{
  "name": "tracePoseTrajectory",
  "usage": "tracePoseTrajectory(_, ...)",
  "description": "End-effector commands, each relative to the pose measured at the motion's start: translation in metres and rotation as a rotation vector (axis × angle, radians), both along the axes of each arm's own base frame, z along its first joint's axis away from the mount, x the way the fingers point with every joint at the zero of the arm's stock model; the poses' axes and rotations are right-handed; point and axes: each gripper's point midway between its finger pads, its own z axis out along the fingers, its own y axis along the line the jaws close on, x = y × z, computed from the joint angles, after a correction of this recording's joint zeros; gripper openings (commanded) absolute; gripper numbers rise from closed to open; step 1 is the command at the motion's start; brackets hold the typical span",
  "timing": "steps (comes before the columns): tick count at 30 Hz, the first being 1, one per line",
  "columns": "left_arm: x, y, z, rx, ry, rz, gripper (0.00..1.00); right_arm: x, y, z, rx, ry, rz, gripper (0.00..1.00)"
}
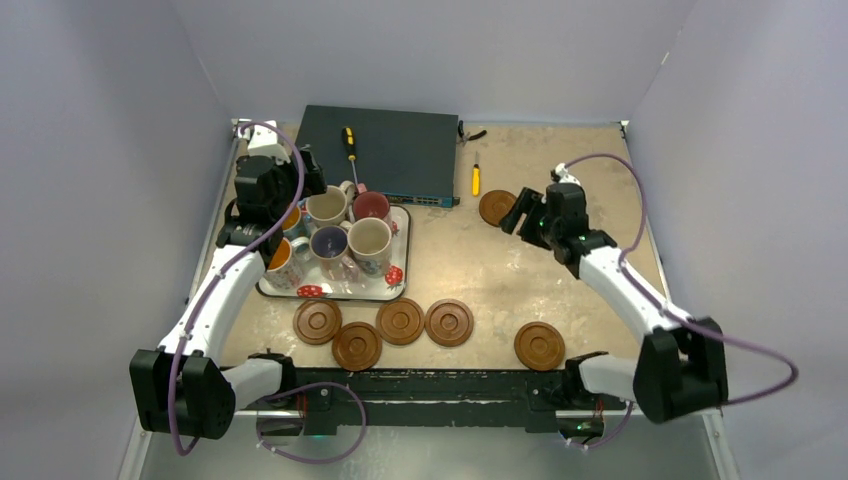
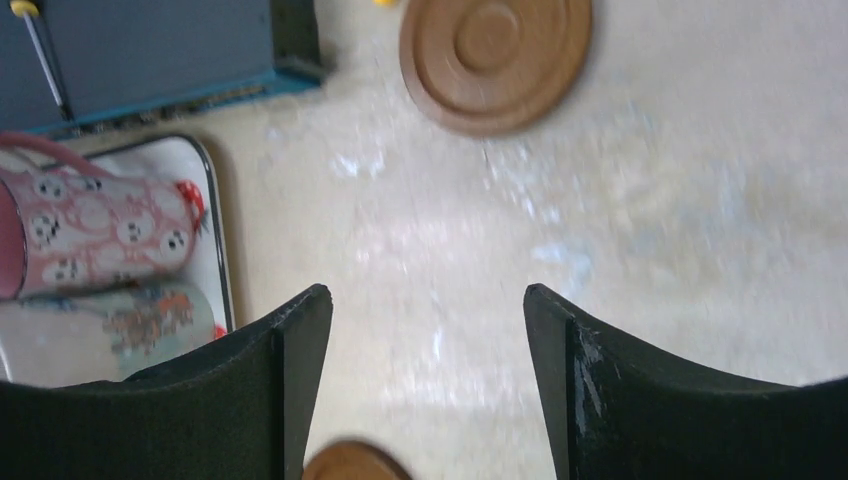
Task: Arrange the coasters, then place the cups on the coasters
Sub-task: Move the coaster to the center of the board.
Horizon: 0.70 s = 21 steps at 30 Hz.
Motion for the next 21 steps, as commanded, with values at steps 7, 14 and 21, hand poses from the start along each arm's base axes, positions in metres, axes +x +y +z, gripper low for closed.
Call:
tracePoseTrajectory(7,0.0,-0.005,0.014,-0.024,-0.04,-0.016,0.94,-0.127,0.008,-0.039,-0.008,0.265,-0.055,0.75)
tracePoseTrajectory(14,0.0,-0.006,0.013,-0.027,-0.034,-0.018,0.94,-0.176,-0.007,-0.062,-0.041,0.382,-0.109,0.76)
tracePoseTrajectory(21,0.0,-0.006,0.012,-0.03,-0.032,-0.017,0.94,-0.195,0.004,-0.078,-0.007,0.457,-0.088,0.77)
